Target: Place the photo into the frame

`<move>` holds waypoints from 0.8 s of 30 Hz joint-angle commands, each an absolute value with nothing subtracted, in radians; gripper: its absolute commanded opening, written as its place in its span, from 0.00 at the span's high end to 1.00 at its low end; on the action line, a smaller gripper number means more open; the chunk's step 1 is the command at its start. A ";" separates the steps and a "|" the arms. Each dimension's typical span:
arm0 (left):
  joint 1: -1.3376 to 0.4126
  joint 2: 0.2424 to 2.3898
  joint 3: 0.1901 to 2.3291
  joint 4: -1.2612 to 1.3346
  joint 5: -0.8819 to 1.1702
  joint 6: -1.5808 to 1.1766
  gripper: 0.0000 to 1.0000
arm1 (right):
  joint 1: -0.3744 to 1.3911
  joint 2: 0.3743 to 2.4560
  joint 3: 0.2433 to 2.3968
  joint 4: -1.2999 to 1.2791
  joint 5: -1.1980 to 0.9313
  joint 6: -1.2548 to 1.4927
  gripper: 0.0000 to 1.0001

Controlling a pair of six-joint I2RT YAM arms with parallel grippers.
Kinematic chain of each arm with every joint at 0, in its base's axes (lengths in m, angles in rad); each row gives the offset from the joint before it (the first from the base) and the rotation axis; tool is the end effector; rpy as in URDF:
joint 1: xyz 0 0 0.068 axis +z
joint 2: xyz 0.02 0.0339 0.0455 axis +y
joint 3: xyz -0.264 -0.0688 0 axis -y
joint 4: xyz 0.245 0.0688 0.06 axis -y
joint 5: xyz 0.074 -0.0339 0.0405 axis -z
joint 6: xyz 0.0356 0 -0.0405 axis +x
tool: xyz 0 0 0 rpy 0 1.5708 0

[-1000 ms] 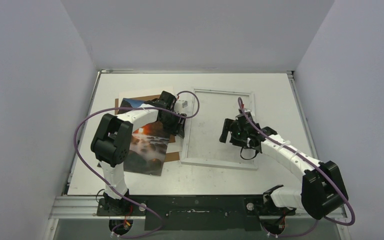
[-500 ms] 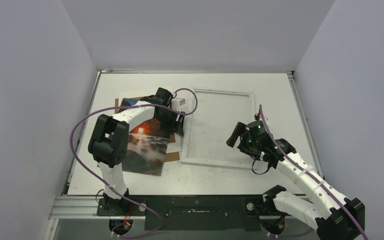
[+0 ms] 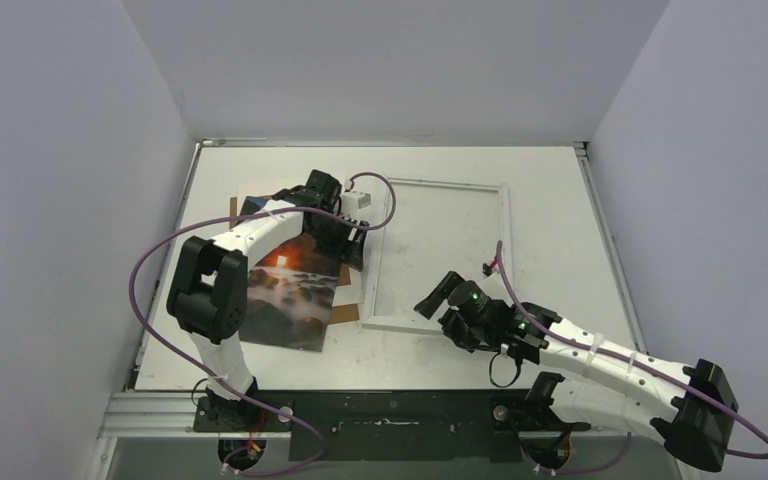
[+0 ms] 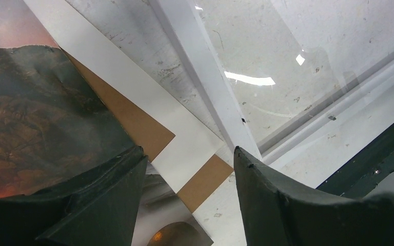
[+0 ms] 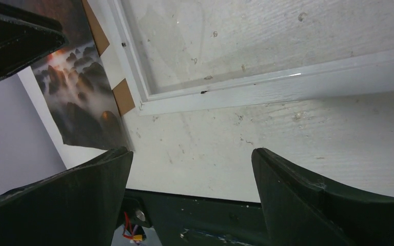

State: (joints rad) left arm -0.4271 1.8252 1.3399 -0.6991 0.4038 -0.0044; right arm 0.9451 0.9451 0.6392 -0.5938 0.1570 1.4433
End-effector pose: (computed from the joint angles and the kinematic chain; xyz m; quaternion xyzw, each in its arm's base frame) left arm 0.3322 -0.1666 0.2089 0.2393 0.9320 -0.2325 0.1416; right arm 0.1128 0.1467 0.2254 0.2571 0.9059 0.2780 0.1896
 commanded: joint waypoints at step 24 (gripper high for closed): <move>-0.402 1.755 1.346 -0.713 0.396 0.008 0.39 | 1.009 1.026 0.498 -0.300 0.364 1.768 0.05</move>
State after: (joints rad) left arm -0.4122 1.8084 1.3396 -0.7151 0.3927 -0.0025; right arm 1.0035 1.0084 0.5076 -0.3637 0.3084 1.7447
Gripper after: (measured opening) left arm 0.613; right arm 0.944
